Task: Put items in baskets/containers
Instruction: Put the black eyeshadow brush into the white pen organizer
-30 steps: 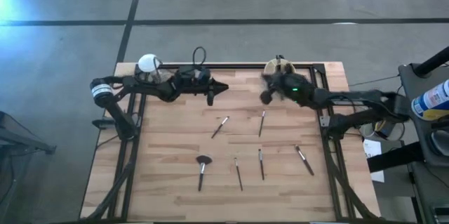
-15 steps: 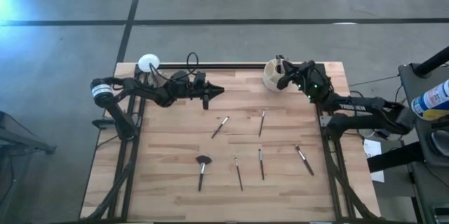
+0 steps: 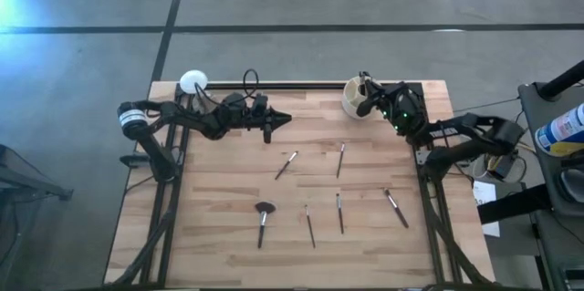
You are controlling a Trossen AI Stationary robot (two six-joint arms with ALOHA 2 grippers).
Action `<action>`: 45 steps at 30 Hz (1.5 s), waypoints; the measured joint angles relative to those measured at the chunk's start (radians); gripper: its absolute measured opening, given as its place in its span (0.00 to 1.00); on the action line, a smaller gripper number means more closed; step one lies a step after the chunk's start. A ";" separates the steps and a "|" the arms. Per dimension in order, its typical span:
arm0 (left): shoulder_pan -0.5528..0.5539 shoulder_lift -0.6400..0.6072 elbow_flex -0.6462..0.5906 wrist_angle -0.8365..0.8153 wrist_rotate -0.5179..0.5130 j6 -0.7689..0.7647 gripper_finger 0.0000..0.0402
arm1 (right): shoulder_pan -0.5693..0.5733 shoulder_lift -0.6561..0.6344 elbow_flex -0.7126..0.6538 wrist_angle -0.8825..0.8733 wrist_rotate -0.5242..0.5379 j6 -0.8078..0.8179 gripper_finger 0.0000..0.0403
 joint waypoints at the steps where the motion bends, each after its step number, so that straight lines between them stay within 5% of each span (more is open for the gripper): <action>1: -0.002 0.000 -0.002 0.000 0.000 0.000 0.10 | 0.000 0.014 -0.002 0.019 0.000 0.000 0.03; 15: -0.003 0.000 -0.008 -0.001 0.001 -0.003 0.10 | 0.001 0.199 -0.064 0.323 0.026 -0.023 0.03; 23: -0.003 0.000 -0.008 -0.001 0.001 -0.013 0.10 | 0.001 0.253 -0.063 0.340 0.023 0.016 0.08; 37: -0.005 0.000 -0.008 -0.002 0.001 -0.030 0.10 | 0.001 0.141 -0.098 0.300 0.026 -0.027 0.20; 45: -0.006 0.000 -0.008 -0.004 0.001 -0.030 0.10 | 0.000 -0.008 -0.101 0.107 0.055 -0.040 0.04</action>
